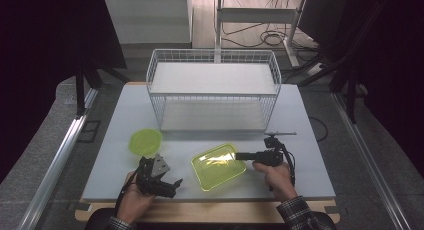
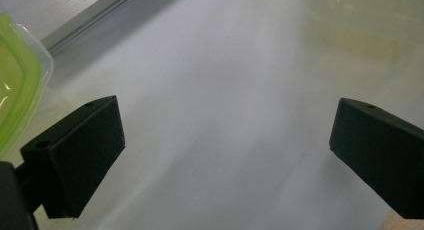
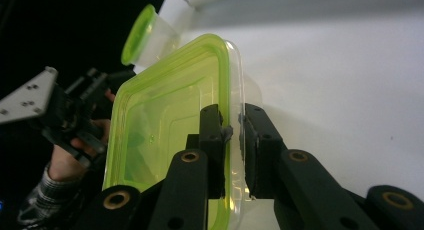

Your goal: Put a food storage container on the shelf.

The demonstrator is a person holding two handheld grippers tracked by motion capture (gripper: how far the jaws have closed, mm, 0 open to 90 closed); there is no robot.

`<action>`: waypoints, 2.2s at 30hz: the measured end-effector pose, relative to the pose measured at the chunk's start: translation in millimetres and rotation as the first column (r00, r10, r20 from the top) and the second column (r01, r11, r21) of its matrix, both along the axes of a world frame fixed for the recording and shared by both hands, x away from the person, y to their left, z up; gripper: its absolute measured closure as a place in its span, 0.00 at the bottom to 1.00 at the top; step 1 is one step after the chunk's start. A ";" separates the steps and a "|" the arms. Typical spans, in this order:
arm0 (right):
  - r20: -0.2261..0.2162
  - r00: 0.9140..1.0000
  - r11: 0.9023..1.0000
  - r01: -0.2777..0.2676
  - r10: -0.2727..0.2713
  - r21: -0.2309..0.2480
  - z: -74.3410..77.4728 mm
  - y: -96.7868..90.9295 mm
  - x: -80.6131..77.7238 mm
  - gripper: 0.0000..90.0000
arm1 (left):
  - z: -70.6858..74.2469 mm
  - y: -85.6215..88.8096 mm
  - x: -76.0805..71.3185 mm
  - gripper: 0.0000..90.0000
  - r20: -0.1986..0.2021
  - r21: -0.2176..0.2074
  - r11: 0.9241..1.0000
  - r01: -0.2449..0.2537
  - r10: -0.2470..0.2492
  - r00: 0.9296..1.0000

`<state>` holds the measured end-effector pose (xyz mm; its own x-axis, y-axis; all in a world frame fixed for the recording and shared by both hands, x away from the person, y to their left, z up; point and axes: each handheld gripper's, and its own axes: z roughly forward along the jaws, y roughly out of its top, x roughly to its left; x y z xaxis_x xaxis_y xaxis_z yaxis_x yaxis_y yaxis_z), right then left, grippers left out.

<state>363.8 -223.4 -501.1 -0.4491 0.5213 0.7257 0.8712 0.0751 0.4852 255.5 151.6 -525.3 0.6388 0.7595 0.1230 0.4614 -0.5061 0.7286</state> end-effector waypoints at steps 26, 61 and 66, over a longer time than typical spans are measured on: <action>0.131 0.985 0.992 0.103 -0.112 0.072 57.2 -13.0 15.9 0.89 | 0.4 2.0 0.2 0.01 -0.002 0.010 1.000 -0.001 0.001 1.000; 0.243 0.951 0.979 0.169 -0.193 0.115 165.4 6.6 58.6 0.89 | 1.3 4.3 0.9 0.01 -0.001 -0.015 1.000 -0.003 0.003 1.000; 0.257 0.941 0.974 0.200 -0.222 0.107 174.5 8.4 69.1 0.89 | 0.9 4.5 1.1 0.01 -0.003 -0.013 1.000 -0.003 0.003 1.000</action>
<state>432.9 -215.0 -326.6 -0.5169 0.5713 0.6376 0.7015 -0.1441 0.6979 256.6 156.2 -524.3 0.6367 0.7631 0.1108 0.4653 -0.4948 0.7339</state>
